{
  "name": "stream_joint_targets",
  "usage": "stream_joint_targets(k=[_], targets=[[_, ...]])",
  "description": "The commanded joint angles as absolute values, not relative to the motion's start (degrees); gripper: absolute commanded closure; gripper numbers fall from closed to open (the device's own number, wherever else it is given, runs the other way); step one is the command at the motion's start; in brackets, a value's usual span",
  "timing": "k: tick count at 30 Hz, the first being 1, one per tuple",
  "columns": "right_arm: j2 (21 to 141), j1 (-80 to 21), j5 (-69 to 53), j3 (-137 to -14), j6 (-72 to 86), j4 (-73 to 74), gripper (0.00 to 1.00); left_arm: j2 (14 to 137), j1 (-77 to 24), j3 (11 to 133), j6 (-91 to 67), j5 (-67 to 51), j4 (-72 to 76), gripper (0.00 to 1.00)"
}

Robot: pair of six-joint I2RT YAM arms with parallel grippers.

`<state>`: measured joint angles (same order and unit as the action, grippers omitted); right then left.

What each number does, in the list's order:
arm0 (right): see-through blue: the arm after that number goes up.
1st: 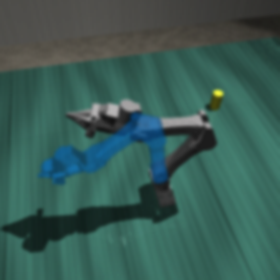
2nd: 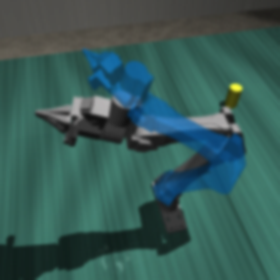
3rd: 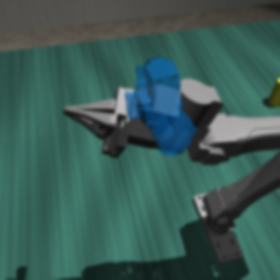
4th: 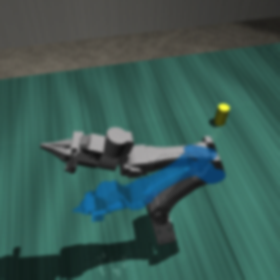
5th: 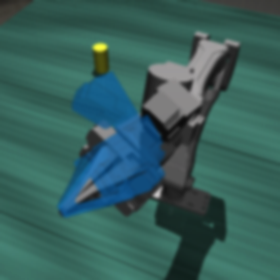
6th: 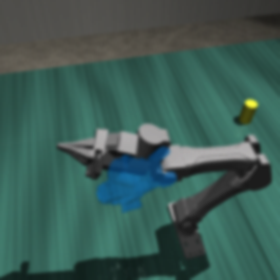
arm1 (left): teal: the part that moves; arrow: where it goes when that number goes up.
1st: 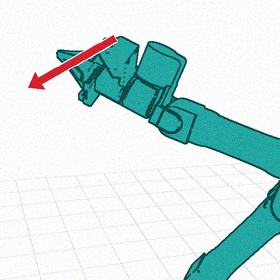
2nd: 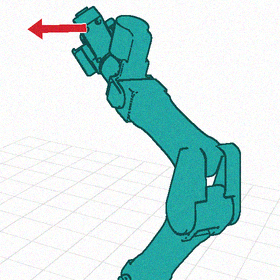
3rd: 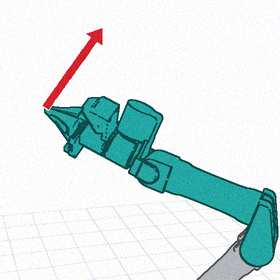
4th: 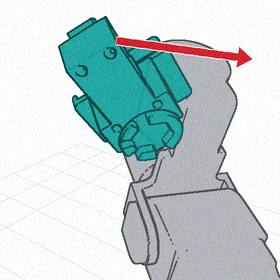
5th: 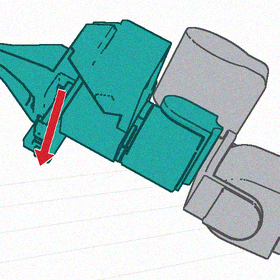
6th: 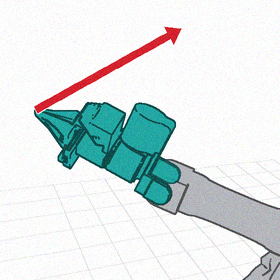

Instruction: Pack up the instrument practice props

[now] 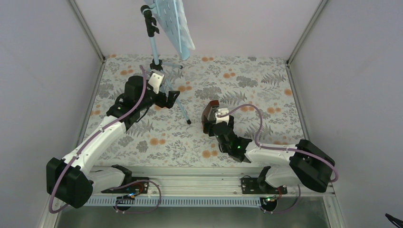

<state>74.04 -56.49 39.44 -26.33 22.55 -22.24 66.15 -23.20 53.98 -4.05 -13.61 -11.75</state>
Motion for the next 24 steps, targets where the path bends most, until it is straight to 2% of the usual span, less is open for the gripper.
stream_joint_targets(k=[1,7,13,18,21,24], targets=[[72.4,-56.2,39.6,-25.3,20.9,-24.2,0.0,65.9,-22.8,54.0,-3.5,-13.9,-12.1,0.0],[67.2,-56.2,40.1,-24.8,18.3,-20.4,0.0,65.2,-22.8,53.7,-3.0,-12.6,-12.1,0.0],[52.9,-56.2,38.1,-24.0,18.5,-8.6,0.0,62.4,-22.9,52.5,-2.9,-11.7,-11.0,0.0],[40.5,-55.2,35.6,-26.2,17.1,0.7,0.0,60.4,-24.8,50.6,-5.5,-20.9,-6.5,0.01],[39.4,-49.0,32.1,-29.2,18.1,5.4,0.0,63.1,-29.5,51.2,-4.2,-27.0,-4.2,0.04],[40.1,-37.4,17.3,-29.3,19.8,6.3,0.0,68.0,-35.0,53.3,-1.2,-31.2,-2.9,0.04]])
